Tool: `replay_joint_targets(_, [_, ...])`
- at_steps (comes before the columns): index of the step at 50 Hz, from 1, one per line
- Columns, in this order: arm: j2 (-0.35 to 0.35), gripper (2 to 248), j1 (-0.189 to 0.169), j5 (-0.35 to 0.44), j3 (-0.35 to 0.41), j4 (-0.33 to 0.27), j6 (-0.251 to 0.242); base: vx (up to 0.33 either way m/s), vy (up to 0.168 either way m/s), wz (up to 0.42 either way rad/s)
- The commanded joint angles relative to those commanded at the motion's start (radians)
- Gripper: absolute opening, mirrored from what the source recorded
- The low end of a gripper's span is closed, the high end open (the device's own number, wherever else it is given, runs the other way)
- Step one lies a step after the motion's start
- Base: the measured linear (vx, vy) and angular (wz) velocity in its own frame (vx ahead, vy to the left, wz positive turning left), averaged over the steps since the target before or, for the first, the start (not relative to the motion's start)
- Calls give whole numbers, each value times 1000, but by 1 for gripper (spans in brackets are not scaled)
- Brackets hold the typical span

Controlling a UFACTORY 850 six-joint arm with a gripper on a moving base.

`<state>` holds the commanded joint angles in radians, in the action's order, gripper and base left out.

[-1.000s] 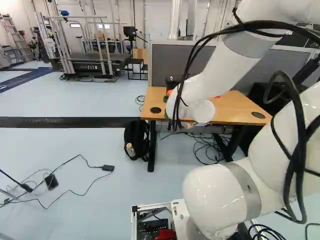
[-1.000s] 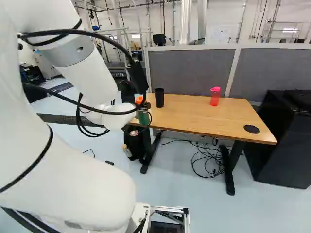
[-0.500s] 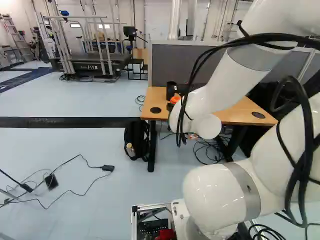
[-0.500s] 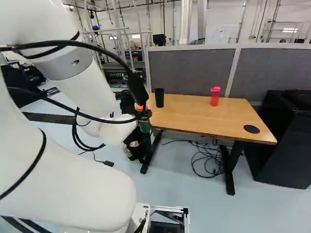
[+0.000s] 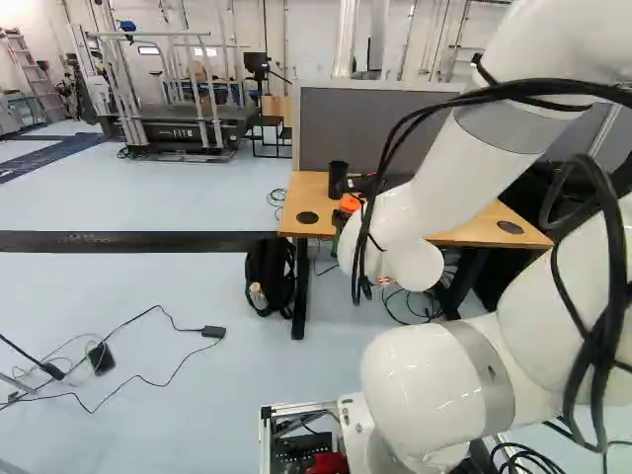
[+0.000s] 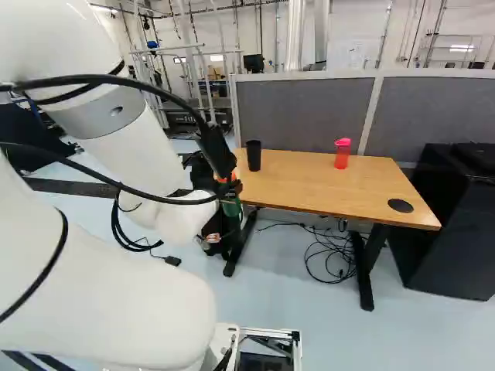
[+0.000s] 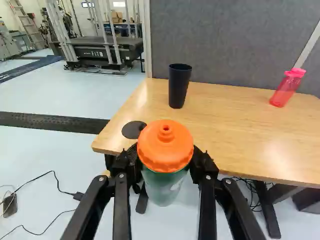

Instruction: Pick up the green bottle from the table

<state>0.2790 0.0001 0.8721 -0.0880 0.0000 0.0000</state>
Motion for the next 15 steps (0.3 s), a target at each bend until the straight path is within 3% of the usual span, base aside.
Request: replay_joint_targets(15, [0,121,0,1,1,0,0,0,0,0])
